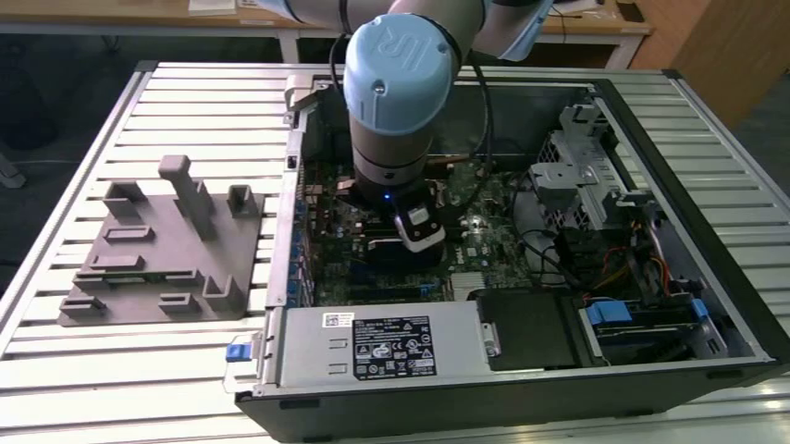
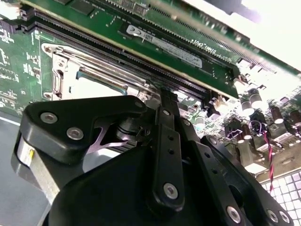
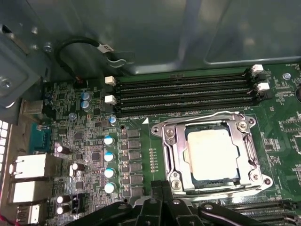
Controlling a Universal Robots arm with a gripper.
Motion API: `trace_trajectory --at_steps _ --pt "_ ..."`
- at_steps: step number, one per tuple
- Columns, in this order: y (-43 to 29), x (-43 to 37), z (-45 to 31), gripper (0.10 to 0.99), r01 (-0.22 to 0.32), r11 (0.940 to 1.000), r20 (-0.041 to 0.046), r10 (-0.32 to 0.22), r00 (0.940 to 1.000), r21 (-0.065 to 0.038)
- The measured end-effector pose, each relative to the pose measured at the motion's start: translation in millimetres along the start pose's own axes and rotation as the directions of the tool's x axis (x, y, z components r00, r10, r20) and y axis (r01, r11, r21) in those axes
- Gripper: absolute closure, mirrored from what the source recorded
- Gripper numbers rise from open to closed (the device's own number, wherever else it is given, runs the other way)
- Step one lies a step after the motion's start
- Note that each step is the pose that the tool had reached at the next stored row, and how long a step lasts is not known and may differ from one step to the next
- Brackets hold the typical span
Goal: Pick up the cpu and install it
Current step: 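Install the second cpu locking lever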
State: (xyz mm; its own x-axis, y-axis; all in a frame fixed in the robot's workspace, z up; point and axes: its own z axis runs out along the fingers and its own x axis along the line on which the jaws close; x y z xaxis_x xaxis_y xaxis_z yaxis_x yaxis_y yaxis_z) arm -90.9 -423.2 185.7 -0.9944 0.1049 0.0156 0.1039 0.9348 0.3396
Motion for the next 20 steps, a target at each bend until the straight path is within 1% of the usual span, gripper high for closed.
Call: trace_trajectory --at_steps 5,14,18,20 --pt "2.1 0.3 0.8 0.980 0.000 1.0000 0.0004 0.000 1.0000 0.002" --pt "2.3 0.5 1.0 0.980 0.000 1.0000 0.0009 0.000 1.0000 0.004" --pt "2.0 0.7 1.6 0.980 0.000 0.9999 0.0015 0.000 1.0000 0.012" --pt "2.0 0.7 1.7 0.980 0.001 0.9998 0.0023 -0.001 1.0000 0.019"
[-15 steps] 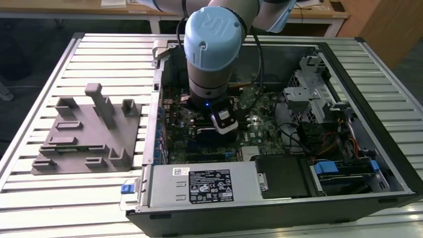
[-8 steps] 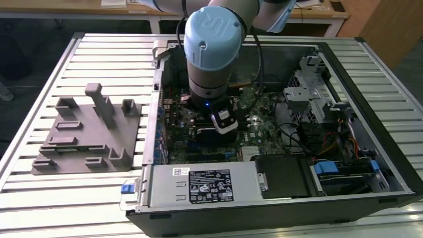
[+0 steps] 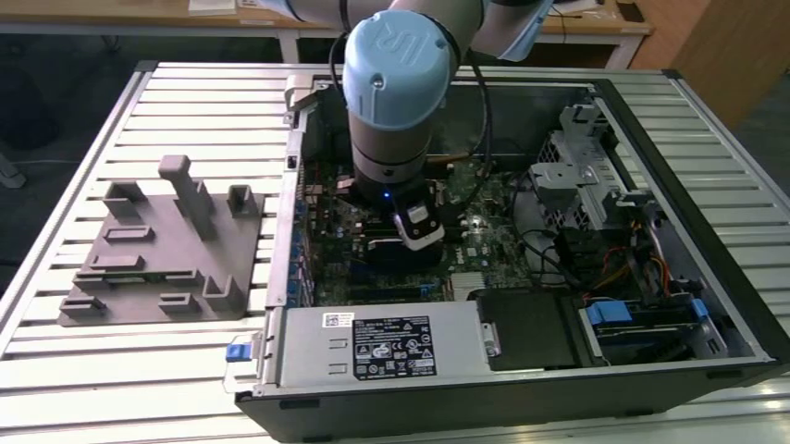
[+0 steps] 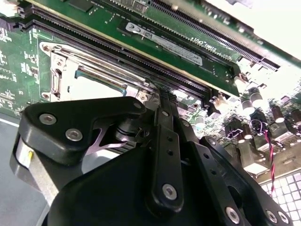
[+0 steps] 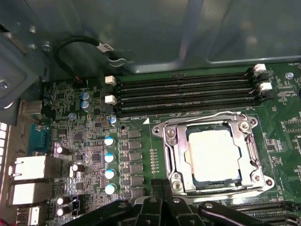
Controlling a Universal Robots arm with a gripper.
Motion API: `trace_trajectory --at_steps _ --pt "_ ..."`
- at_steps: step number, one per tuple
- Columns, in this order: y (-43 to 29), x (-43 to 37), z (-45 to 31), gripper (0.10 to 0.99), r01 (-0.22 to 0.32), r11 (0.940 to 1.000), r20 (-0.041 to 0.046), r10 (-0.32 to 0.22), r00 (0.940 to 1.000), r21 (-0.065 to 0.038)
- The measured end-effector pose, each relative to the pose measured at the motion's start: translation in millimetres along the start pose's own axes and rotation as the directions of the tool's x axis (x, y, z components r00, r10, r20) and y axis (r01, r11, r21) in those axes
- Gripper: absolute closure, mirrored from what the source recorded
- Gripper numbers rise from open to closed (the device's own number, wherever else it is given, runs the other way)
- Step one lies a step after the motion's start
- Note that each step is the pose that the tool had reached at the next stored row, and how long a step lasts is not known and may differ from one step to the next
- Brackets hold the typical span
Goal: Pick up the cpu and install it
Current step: 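Install the second cpu locking lever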
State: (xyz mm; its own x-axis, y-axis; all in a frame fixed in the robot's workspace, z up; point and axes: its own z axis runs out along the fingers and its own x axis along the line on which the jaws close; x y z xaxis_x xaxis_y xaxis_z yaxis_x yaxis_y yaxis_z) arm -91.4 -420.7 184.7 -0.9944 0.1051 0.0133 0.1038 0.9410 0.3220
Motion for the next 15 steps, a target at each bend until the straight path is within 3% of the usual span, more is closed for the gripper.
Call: trace_trajectory --at_steps 11,15 --pt "3.7 0.1 -10.1 0.980 0.000 1.0000 0.0008 0.000 1.0000 0.003" --pt "3.5 0.1 -10.3 0.980 0.000 1.0000 0.0010 0.000 1.0000 0.004"
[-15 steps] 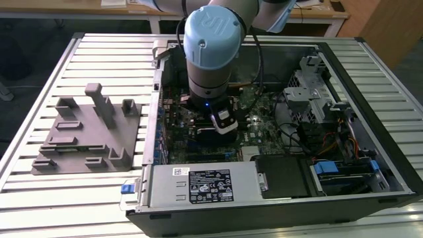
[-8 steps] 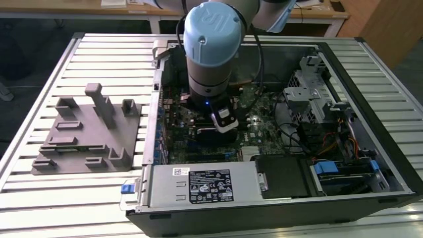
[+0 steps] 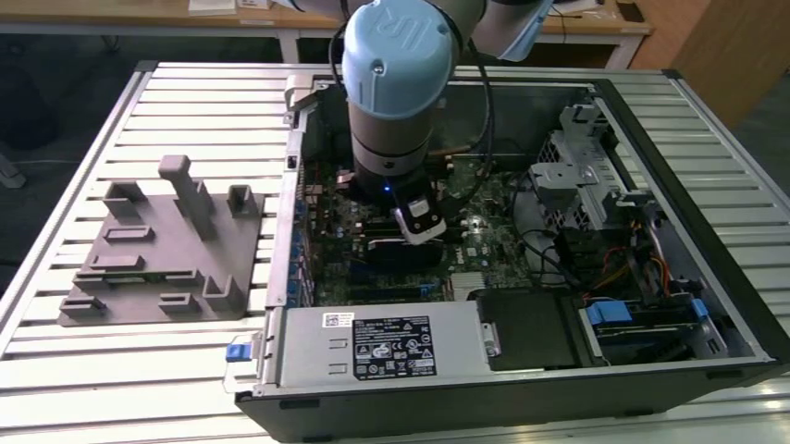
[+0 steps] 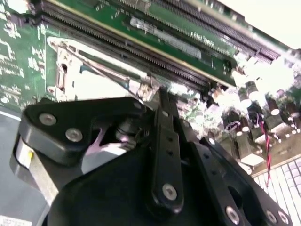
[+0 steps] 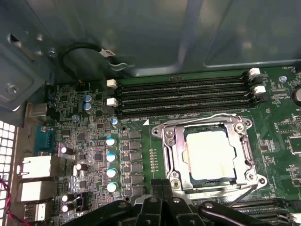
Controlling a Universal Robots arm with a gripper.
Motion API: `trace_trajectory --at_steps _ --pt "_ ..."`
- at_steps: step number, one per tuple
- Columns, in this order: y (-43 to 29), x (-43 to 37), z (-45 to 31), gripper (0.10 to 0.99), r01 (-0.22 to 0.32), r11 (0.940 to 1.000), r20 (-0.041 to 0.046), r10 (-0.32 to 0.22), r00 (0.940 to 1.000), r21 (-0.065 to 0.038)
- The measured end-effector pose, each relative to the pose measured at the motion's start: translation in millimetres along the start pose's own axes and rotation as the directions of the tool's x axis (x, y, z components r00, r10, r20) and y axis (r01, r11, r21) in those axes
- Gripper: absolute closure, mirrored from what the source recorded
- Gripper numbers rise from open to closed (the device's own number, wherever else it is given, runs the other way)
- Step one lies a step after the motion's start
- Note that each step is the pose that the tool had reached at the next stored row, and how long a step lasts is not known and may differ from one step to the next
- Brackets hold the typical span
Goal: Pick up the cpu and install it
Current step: 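Install the second cpu locking lever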
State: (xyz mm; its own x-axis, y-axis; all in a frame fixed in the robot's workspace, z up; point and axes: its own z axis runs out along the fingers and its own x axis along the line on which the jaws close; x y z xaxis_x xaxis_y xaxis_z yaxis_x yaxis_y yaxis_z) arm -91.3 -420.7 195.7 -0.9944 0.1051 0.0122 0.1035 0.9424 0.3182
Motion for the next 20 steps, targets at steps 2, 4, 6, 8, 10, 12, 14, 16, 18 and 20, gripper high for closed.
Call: trace_trajectory --at_steps 2,4,6,8,10,12,14,16,18,20 --pt "0.3 0.0 -1.1 0.980 0.000 1.0000 -0.0002 0.000 1.0000 0.001" --pt "1.7 0.1 -5.1 0.980 0.000 1.0000 0.0001 0.000 1.0000 0.000" --pt "4.2 0.2 -12.5 0.980 0.000 1.0000 0.0000 0.000 1.0000 0.000" --pt "6.8 0.3 -20.4 0.980 0.000 1.0000 0.0000 0.000 1.0000 0.000" --pt "9.3 0.4 -27.6 0.980 0.000 1.0000 0.0001 0.000 1.0000 0.000" --pt "11.4 0.4 -33.9 0.980 0.000 1.0000 0.0000 0.000 1.0000 0.000" --pt "13.0 0.5 -38.6 0.980 0.000 1.0000 0.0001 0.000 1.0000 0.001" --pt "13.9 0.3 -41.0 0.980 0.000 0.9999 0.0014 0.000 1.0000 0.012" --pt "14.6 0.1 -43.3 0.980 0.001 0.9996 0.0030 -0.001 1.0000 0.028" --pt "15.4 -0.3 -45.7 0.980 0.001 0.9993 0.0039 -0.001 1.0000 0.038"
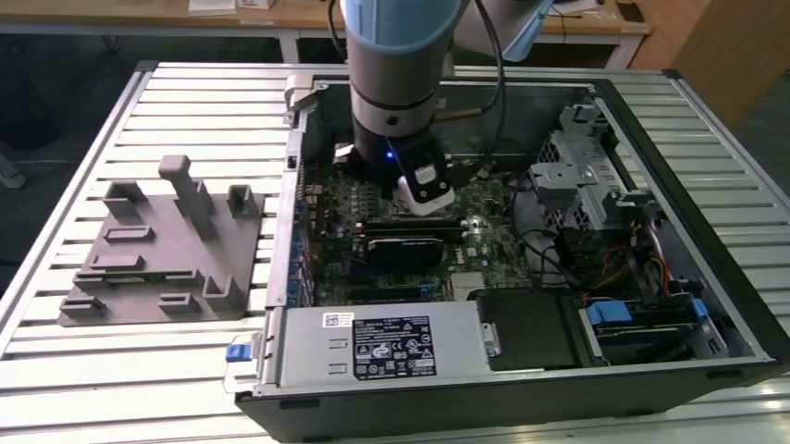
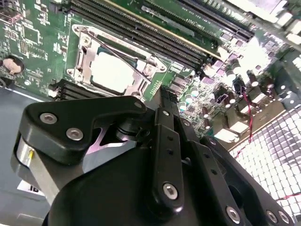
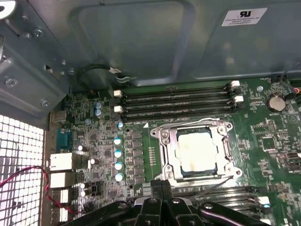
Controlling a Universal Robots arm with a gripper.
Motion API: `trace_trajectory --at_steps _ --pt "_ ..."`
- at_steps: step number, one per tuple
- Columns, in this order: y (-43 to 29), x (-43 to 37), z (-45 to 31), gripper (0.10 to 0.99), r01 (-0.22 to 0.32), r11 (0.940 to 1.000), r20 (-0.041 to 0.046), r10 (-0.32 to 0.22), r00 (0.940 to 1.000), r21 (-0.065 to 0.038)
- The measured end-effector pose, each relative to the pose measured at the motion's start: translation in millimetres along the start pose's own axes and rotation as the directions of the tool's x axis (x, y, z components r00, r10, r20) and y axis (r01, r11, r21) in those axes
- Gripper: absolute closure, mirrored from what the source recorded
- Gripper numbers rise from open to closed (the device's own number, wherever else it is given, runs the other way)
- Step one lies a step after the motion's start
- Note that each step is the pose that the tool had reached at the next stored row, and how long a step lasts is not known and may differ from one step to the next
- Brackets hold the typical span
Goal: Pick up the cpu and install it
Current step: 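Install the second cpu locking lever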
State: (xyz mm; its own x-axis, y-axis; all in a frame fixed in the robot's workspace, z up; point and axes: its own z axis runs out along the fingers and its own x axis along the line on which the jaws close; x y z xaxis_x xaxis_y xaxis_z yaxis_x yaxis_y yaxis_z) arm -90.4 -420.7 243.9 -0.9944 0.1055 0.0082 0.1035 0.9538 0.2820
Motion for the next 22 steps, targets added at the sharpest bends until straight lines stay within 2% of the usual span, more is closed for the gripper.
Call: trace_trajectory --at_steps 4,7,13,20,22 --pt "0.9 -1.4 -2.3 0.980 0.000 0.9999 0.0014 0.000 1.0000 0.012" --pt "1.4 -5.8 -2.3 0.980 -0.001 0.9996 0.0035 0.001 1.0000 0.027" --pt "2.8 -15.4 -1.9 0.980 -0.004 0.9979 0.0086 0.004 1.0000 0.065" --pt "5.1 -27.3 -1.1 0.980 -0.006 0.9962 0.0111 0.005 0.9999 0.086" --pt "5.2 -29.7 -0.3 0.980 -0.006 0.9960 0.0115 0.005 0.9999 0.089"
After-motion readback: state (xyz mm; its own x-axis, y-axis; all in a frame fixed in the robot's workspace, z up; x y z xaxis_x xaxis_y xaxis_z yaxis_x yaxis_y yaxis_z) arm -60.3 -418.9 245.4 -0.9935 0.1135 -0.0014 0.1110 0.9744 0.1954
